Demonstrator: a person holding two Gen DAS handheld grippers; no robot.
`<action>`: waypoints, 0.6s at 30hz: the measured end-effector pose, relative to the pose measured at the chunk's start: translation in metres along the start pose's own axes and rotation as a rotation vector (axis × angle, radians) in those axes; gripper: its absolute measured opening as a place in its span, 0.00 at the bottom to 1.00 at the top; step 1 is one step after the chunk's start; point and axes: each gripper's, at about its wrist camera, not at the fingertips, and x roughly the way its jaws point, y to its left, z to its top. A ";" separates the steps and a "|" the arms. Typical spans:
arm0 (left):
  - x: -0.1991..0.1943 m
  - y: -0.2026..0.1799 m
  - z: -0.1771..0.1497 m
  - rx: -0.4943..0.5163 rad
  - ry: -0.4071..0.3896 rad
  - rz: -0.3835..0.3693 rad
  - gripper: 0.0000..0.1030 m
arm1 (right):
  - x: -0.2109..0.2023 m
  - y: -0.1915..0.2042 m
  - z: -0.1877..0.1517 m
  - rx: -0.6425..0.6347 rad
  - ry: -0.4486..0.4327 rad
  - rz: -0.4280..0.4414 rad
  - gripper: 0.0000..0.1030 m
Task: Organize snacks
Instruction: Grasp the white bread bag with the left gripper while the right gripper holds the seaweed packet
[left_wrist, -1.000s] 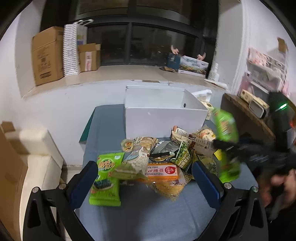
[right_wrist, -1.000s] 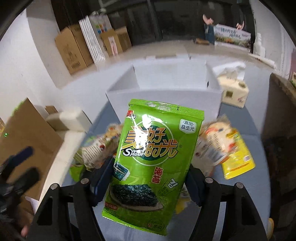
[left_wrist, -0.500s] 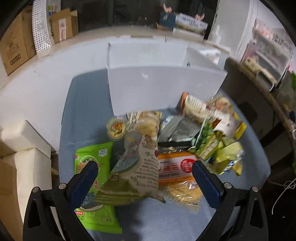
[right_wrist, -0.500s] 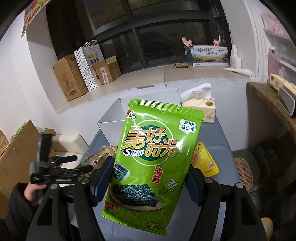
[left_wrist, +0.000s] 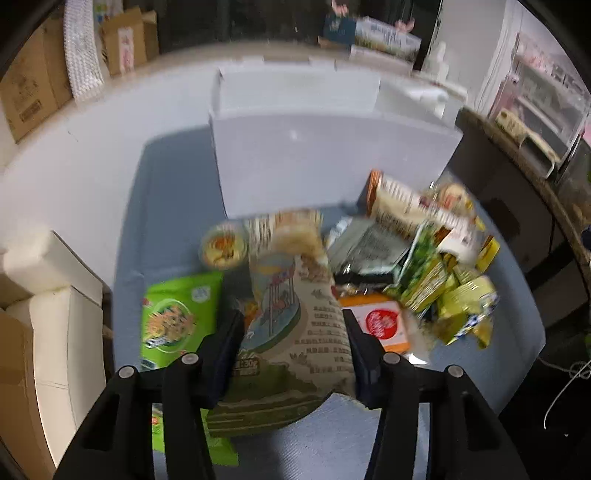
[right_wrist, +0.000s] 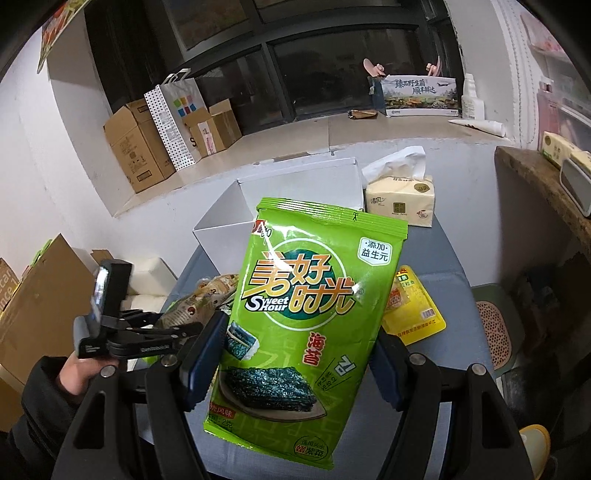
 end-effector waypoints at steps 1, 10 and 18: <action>-0.011 -0.002 0.000 0.001 -0.033 0.004 0.55 | -0.001 0.000 0.000 0.001 -0.003 0.001 0.73; -0.075 -0.012 0.002 0.000 -0.216 -0.007 0.42 | 0.004 -0.001 0.002 0.005 -0.010 0.019 0.73; -0.077 -0.012 0.005 0.027 -0.226 0.002 0.29 | 0.011 0.002 0.001 0.001 0.002 0.030 0.73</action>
